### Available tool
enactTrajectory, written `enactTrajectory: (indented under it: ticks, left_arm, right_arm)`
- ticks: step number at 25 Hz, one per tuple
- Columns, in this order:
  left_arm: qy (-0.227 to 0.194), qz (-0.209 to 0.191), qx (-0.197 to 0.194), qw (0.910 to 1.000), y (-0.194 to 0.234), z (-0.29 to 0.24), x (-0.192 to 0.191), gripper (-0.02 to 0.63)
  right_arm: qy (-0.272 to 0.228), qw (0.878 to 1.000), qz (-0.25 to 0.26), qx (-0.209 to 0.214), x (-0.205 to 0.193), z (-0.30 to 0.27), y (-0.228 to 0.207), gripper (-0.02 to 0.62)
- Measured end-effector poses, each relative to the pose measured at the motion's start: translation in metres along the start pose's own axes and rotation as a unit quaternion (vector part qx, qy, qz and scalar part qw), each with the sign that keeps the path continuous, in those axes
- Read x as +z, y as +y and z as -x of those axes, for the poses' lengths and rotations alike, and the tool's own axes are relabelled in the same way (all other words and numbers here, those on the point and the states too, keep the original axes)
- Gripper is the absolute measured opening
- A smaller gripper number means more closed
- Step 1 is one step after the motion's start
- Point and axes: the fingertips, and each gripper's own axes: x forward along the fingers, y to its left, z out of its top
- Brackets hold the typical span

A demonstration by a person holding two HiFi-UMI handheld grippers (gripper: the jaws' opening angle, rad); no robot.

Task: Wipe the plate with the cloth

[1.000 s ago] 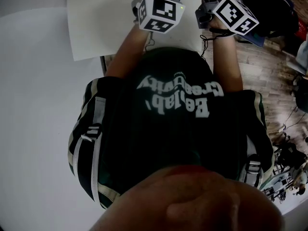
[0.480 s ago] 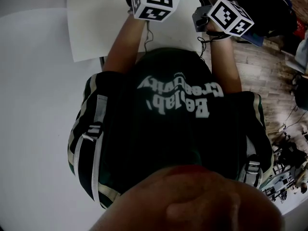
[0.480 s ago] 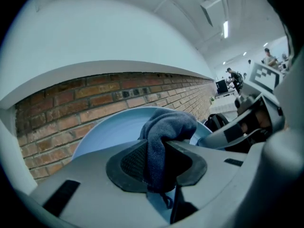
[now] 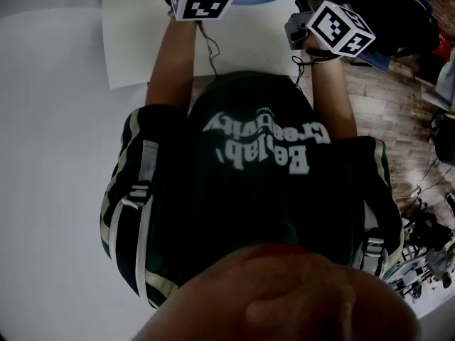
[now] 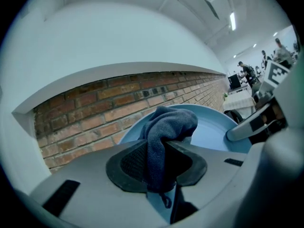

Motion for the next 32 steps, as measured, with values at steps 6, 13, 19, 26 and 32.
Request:
enactTrajectory:
  ticks: [6, 13, 19, 26, 32]
  left_arm:
    - [0.028, 0.01, 0.027, 0.9992, 0.023, 0.017, -0.032, 0.1]
    - [0.038, -0.001, -0.004, 0.9993, -0.007, 0.035, -0.052, 0.1]
    - [0.048, -0.012, -0.048, 0.9976, -0.04, 0.052, -0.064, 0.1]
    - [0.058, -0.032, -0.117, 0.9909, -0.086, 0.061, -0.073, 0.1]
    - [0.043, -0.039, -0.132, 0.9895, -0.1, 0.049, -0.061, 0.1]
  right_arm:
    - [-0.018, 1.0, -0.005, -0.004, 0.013, 0.002, -0.004, 0.012]
    - [-0.044, 0.999, -0.01, -0.019, 0.032, 0.003, -0.014, 0.012]
    - [-0.054, 0.998, -0.009, -0.02, 0.038, 0.004, -0.01, 0.012]
    - [-0.047, 0.999, -0.001, -0.015, 0.032, 0.001, 0.005, 0.012]
    - [-0.019, 1.0, 0.004, -0.011, 0.009, 0.0, 0.009, 0.012]
